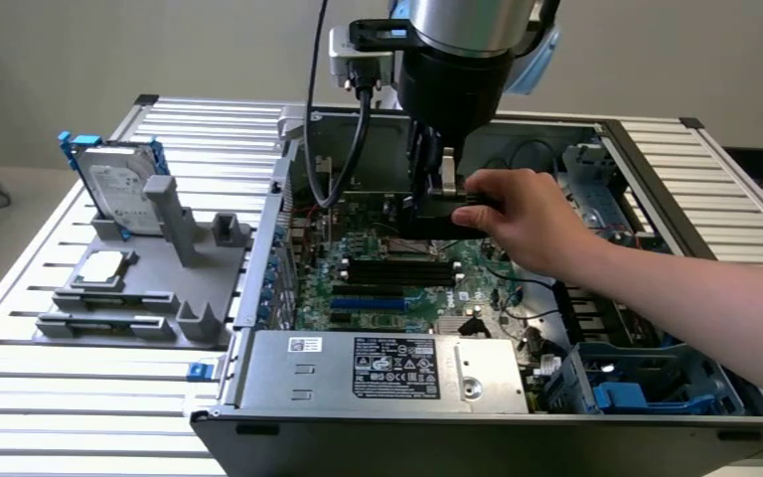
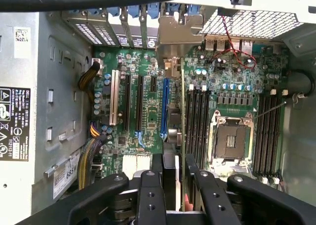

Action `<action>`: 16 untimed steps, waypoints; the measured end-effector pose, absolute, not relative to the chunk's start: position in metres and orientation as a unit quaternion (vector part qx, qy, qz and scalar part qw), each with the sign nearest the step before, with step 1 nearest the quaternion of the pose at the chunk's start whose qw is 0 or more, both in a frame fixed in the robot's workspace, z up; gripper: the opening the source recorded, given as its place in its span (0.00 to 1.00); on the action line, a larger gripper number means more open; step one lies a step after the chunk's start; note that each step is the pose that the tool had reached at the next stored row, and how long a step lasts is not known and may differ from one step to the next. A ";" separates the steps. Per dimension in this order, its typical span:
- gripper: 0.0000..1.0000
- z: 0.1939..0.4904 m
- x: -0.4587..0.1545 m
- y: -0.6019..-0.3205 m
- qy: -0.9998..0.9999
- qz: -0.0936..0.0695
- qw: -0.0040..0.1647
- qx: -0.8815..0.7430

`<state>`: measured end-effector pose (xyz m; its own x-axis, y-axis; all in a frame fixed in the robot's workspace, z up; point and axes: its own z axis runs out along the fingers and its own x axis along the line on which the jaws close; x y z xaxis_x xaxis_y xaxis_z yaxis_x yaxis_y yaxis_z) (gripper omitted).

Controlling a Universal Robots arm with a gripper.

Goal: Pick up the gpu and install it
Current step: 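Insert the gpu into the slot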

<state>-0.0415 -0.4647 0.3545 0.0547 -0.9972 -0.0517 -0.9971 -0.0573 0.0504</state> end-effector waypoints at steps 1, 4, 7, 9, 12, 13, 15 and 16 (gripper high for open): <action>0.29 0.354 -0.042 -0.465 -0.687 -0.036 0.001 0.726; 0.29 0.354 -0.042 -0.465 -0.687 -0.036 0.001 0.726; 0.29 0.354 -0.042 -0.465 -0.687 -0.036 0.001 0.726; 0.29 0.354 -0.042 -0.465 -0.687 -0.036 0.001 0.726; 0.29 0.354 -0.042 -0.465 -0.687 -0.036 0.001 0.726; 0.29 0.354 -0.042 -0.465 -0.687 -0.036 0.001 0.726; 0.29 0.354 -0.042 -0.465 -0.687 -0.036 0.001 0.726; 0.29 0.354 -0.042 -0.465 -0.687 -0.036 0.001 0.726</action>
